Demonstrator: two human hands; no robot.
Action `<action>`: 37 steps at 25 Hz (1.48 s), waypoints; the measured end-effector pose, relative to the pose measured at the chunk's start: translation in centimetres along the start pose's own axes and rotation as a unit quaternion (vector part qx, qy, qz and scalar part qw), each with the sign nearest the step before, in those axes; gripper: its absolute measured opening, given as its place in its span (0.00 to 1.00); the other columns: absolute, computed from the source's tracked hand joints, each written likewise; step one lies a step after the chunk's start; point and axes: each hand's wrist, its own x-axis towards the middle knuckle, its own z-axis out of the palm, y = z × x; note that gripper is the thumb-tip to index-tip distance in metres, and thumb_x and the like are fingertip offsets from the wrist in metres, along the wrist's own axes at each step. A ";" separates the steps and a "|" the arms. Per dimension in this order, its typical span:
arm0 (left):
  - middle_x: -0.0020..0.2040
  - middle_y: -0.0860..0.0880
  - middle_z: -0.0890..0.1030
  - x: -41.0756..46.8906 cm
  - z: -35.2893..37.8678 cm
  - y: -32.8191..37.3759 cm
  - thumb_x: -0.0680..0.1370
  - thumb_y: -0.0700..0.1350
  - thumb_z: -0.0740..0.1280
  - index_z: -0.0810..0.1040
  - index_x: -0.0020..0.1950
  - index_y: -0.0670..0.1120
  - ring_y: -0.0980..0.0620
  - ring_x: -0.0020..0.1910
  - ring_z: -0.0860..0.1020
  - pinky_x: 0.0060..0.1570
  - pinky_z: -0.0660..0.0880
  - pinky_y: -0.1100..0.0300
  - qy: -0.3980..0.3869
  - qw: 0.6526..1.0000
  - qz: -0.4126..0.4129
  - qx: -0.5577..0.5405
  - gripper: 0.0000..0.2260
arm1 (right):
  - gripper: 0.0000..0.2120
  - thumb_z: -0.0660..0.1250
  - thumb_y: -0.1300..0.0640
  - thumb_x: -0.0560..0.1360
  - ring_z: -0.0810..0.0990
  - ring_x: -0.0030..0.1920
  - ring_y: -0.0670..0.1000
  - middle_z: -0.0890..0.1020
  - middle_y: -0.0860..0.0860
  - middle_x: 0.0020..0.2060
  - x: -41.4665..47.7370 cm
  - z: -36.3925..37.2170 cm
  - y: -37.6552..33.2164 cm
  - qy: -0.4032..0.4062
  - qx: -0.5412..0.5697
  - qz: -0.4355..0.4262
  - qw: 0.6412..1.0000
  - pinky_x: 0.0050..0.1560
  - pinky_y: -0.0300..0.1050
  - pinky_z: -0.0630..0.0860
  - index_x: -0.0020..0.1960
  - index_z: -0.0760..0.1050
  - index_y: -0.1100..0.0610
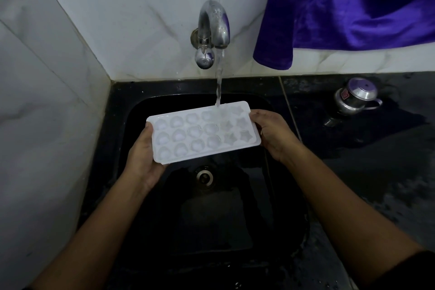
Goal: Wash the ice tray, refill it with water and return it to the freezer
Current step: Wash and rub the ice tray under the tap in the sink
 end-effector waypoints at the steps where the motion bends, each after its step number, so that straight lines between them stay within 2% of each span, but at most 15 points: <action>1: 0.64 0.43 0.85 0.1 0.4 -0.1 0.87 0.59 0.54 0.78 0.72 0.45 0.44 0.61 0.85 0.49 0.86 0.49 -0.002 1.000 -0.002 0.001 0.24 | 0.11 0.63 0.60 0.83 0.88 0.47 0.57 0.88 0.57 0.48 0.1 -0.3 0.0 0.003 0.002 -0.001 1.000 0.46 0.51 0.84 0.55 0.84 0.61; 7: 0.61 0.44 0.87 0.8 2.3 -0.4 0.88 0.58 0.54 0.80 0.68 0.45 0.45 0.58 0.86 0.49 0.85 0.49 -0.008 1.000 -0.006 0.027 0.23 | 0.11 0.64 0.60 0.83 0.88 0.47 0.57 0.88 0.57 0.48 0.3 -1.9 -0.1 0.019 0.021 -0.007 1.000 0.46 0.50 0.84 0.54 0.84 0.61; 13: 0.62 0.44 0.86 1.8 4.1 -1.0 0.88 0.59 0.53 0.80 0.69 0.45 0.44 0.59 0.86 0.51 0.84 0.49 -0.020 0.999 -0.017 0.048 0.24 | 0.11 0.64 0.60 0.82 0.87 0.52 0.60 0.88 0.58 0.49 0.9 -3.6 0.2 0.050 0.026 -0.009 0.998 0.55 0.58 0.83 0.54 0.85 0.61; 21: 0.65 0.43 0.85 3.2 6.8 -2.8 0.87 0.60 0.53 0.79 0.70 0.45 0.41 0.63 0.84 0.56 0.81 0.45 -0.053 0.997 -0.036 0.051 0.26 | 0.11 0.64 0.60 0.82 0.87 0.51 0.61 0.88 0.59 0.48 1.4 -6.9 -0.1 0.096 0.039 -0.013 0.995 0.51 0.55 0.85 0.55 0.84 0.63; 25: 0.63 0.44 0.86 3.8 8.2 -3.2 0.88 0.60 0.52 0.79 0.70 0.45 0.43 0.60 0.85 0.52 0.84 0.48 -0.063 0.996 -0.051 0.046 0.25 | 0.12 0.64 0.59 0.82 0.86 0.54 0.64 0.88 0.60 0.50 2.2 -8.2 0.1 0.114 0.034 -0.015 0.993 0.58 0.61 0.82 0.57 0.84 0.64; 29: 0.66 0.42 0.84 4.9 8.9 -2.7 0.88 0.60 0.53 0.76 0.74 0.43 0.41 0.64 0.84 0.57 0.82 0.44 -0.066 0.996 -0.045 0.041 0.26 | 0.12 0.64 0.58 0.83 0.87 0.53 0.61 0.88 0.59 0.50 3.0 -8.2 -0.3 0.115 0.044 -0.005 0.992 0.59 0.61 0.82 0.58 0.84 0.62; 37: 0.67 0.43 0.83 5.9 7.4 -0.5 0.88 0.60 0.51 0.75 0.76 0.44 0.41 0.65 0.83 0.59 0.81 0.43 -0.060 0.997 -0.022 0.045 0.27 | 0.12 0.63 0.56 0.84 0.88 0.51 0.56 0.89 0.55 0.49 3.9 -5.4 -1.9 0.093 0.027 -0.007 0.995 0.58 0.58 0.84 0.58 0.84 0.58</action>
